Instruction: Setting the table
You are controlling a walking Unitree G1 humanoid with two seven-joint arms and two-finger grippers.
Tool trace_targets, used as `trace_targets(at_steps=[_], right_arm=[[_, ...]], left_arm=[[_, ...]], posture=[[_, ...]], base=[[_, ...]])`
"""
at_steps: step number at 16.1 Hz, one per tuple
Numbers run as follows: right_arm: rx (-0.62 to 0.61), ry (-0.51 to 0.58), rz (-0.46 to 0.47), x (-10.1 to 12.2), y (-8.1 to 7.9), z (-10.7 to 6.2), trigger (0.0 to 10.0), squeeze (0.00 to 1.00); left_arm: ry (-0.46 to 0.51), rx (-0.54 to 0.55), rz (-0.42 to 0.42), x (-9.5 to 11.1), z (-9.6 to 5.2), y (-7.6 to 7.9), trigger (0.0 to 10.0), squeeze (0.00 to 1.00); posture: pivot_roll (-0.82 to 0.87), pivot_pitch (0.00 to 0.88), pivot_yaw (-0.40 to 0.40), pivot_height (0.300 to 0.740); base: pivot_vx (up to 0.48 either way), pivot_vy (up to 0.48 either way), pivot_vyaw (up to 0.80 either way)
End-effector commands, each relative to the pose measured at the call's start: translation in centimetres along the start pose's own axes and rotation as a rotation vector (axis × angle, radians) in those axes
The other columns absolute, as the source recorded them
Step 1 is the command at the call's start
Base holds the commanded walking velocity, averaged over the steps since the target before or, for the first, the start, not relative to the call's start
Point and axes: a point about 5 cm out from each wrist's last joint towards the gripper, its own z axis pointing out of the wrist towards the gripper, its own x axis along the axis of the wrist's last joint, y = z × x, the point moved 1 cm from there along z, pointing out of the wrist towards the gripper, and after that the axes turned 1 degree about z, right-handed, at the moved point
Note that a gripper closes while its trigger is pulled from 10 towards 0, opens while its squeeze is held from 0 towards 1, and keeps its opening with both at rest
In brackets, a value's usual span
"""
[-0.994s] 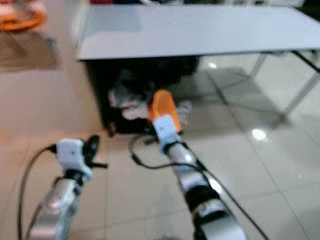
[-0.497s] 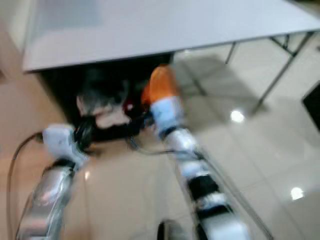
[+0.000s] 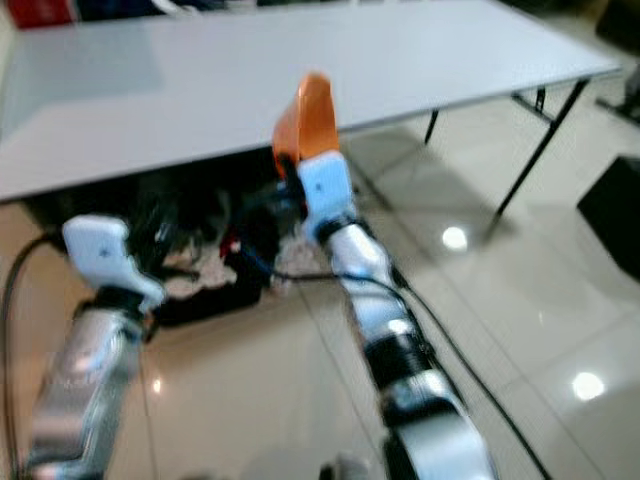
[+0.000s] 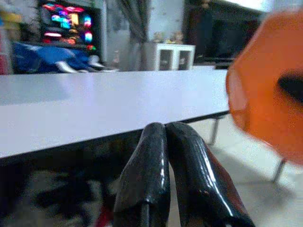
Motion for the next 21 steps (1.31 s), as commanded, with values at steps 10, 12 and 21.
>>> trace_targets(at_steps=[10,12,21], right_arm=[[0.109,0.005,0.032,0.1,-1.7,-0.1,10.0,0.00],[0.119,0.001,0.031,0.0,-1.7,-0.2,10.0,0.00],[0.117,0.113,-0.085,2.9,-0.9,0.5,10.0,0.00]], left_arm=[[-0.066,0.091,-0.033,-1.9,-0.4,-1.7,10.0,0.00],[-0.067,0.094,-0.028,-2.0,-0.5,-1.8,10.0,0.00],[-0.039,0.102,-0.032,-1.7,-0.6,-2.3,10.0,0.00]], posture=[[-0.08,0.061,-0.039,0.740],[-0.08,0.055,-0.042,0.740],[-0.08,0.047,-0.040,0.740]], base=[[0.480,0.000,0.00],[0.480,0.000,0.00],[0.480,0.000,0.00]])
